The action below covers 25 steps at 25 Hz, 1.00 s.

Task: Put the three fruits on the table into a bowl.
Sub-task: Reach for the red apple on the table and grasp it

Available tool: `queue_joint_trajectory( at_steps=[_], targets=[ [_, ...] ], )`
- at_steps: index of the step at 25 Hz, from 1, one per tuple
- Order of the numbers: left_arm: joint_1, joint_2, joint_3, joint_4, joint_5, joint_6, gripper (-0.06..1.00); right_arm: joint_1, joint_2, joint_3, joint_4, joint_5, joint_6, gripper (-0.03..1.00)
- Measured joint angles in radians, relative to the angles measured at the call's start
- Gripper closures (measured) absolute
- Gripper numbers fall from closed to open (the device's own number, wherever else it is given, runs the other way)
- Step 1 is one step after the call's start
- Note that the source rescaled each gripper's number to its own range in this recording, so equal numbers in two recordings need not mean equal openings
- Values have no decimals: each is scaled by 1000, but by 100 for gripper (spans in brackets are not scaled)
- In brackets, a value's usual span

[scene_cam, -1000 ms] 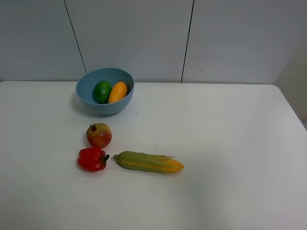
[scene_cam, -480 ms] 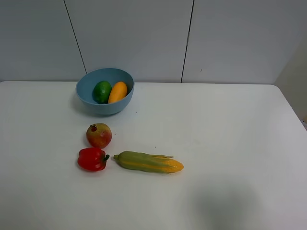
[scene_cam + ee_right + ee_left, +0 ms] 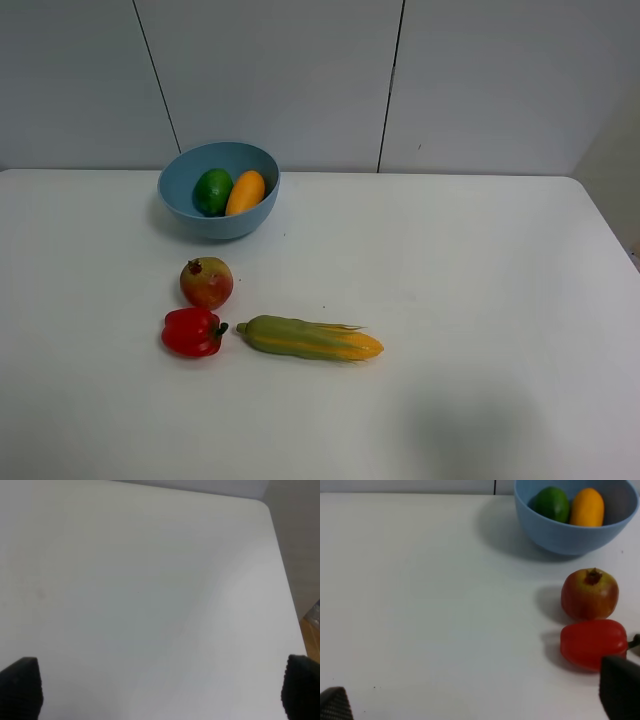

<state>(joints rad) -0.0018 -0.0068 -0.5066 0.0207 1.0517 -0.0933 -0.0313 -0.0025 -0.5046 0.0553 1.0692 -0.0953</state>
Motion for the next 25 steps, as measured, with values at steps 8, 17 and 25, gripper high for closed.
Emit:
queue_joint_trajectory(
  at_steps=[8, 17, 25],
  targets=[
    [0, 0, 0, 0, 0, 0, -6, 3, 0, 0, 0, 0, 0, 7],
    [0, 0, 0, 0, 0, 0, -6, 3, 0, 0, 0, 0, 0, 7],
    [0, 0, 0, 0, 0, 0, -6, 3, 0, 0, 0, 0, 0, 7]
  ],
)
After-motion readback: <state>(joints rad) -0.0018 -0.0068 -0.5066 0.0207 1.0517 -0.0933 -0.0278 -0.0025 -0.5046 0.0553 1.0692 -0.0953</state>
